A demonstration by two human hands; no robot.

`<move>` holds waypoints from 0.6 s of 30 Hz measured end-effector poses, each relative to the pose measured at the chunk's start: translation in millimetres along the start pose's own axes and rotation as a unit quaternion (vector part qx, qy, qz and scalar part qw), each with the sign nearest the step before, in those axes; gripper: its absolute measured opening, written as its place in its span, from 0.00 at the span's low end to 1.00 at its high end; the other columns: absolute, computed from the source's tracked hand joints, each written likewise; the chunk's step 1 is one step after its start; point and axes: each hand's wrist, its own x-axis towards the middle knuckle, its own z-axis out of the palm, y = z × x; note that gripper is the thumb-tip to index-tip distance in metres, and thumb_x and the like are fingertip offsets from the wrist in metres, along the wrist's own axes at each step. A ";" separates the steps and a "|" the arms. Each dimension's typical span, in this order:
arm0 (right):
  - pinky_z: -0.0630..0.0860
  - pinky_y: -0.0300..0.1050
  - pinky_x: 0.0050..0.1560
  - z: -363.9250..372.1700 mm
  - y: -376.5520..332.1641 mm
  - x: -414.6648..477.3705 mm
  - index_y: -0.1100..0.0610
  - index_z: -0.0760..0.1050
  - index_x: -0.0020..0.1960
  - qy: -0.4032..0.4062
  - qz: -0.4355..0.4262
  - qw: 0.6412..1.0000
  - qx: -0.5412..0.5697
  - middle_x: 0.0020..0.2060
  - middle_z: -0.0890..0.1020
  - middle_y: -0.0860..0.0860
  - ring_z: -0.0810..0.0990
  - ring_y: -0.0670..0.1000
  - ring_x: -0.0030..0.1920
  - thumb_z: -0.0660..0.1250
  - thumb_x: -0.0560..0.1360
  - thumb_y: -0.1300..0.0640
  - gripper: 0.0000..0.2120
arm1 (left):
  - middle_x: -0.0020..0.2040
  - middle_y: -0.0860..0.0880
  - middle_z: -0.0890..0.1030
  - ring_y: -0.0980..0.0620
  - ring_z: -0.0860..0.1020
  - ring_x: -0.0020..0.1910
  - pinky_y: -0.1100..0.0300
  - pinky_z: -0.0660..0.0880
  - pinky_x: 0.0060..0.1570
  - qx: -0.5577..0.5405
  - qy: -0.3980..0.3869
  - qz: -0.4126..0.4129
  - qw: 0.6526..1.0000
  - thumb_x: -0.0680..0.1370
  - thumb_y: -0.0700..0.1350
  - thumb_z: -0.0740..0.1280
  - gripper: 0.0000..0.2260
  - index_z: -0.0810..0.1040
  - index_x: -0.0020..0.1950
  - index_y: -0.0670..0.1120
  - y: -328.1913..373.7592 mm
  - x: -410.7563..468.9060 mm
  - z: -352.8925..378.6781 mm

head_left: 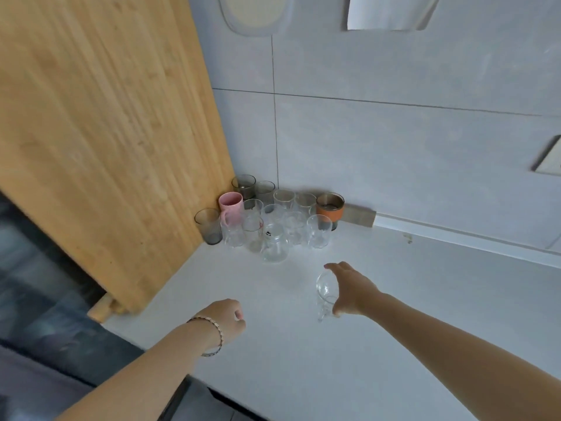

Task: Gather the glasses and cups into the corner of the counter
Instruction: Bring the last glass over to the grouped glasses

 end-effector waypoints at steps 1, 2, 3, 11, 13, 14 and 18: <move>0.77 0.45 0.53 1.1 -4.7 17.2 0.51 0.54 0.75 0.004 0.007 1.000 0.004 0.67 0.66 0.48 0.73 0.53 0.63 0.75 0.61 0.61 0.47 | 0.61 0.49 0.75 0.51 0.74 0.55 0.59 0.71 0.58 0.000 -0.003 0.001 1.000 0.77 0.47 0.59 0.10 0.74 0.56 0.48 -3.4 13.0 -7.0; 0.77 0.45 0.54 2.1 -9.0 34.1 0.53 0.54 0.75 0.007 0.014 1.000 0.007 0.68 0.65 0.49 0.73 0.54 0.64 0.75 0.62 0.61 0.47 | 0.61 0.49 0.75 0.50 0.75 0.57 0.59 0.71 0.58 0.001 -0.009 0.002 1.000 0.77 0.47 0.59 0.09 0.74 0.56 0.48 -6.5 25.5 -13.8; 0.77 0.45 0.54 2.8 -13.0 50.4 0.54 0.55 0.74 0.006 0.018 1.000 0.009 0.69 0.65 0.49 0.72 0.54 0.64 0.75 0.63 0.61 0.46 | 0.61 0.49 0.75 0.50 0.75 0.58 0.59 0.71 0.58 0.003 -0.015 0.004 1.000 0.78 0.46 0.59 0.10 0.74 0.57 0.48 -9.2 37.1 -20.6; 0.77 0.47 0.52 18.0 -42.5 144.1 0.51 0.61 0.70 0.000 0.071 0.997 0.008 0.62 0.65 0.54 0.72 0.56 0.60 0.74 0.65 0.62 0.38 | 0.61 0.49 0.76 0.51 0.75 0.59 0.58 0.72 0.59 0.017 -0.043 0.045 0.998 0.78 0.47 0.58 0.12 0.74 0.58 0.47 -33.5 110.5 -59.4; 0.76 0.47 0.54 19.1 -47.4 156.0 0.49 0.60 0.71 0.004 0.095 0.995 0.012 0.63 0.65 0.53 0.70 0.54 0.63 0.74 0.65 0.60 0.39 | 0.61 0.49 0.76 0.50 0.75 0.59 0.59 0.72 0.57 0.023 -0.056 0.055 0.997 0.78 0.47 0.58 0.12 0.74 0.58 0.48 -38.4 124.0 -64.5; 0.75 0.47 0.55 18.7 -48.6 160.9 0.48 0.59 0.72 0.003 0.105 0.994 0.014 0.64 0.65 0.52 0.68 0.54 0.65 0.74 0.65 0.59 0.40 | 0.61 0.50 0.76 0.50 0.76 0.58 0.59 0.71 0.56 0.027 -0.061 0.062 0.996 0.78 0.47 0.58 0.11 0.74 0.58 0.48 -40.1 132.3 -67.0; 0.75 0.46 0.58 21.8 -52.1 162.9 0.48 0.51 0.76 0.034 0.139 0.989 0.029 0.70 0.61 0.50 0.65 0.54 0.67 0.70 0.68 0.64 0.43 | 0.60 0.50 0.77 0.50 0.76 0.57 0.60 0.71 0.54 0.037 -0.077 0.105 0.991 0.77 0.47 0.57 0.09 0.74 0.53 0.49 -40.8 160.3 -73.3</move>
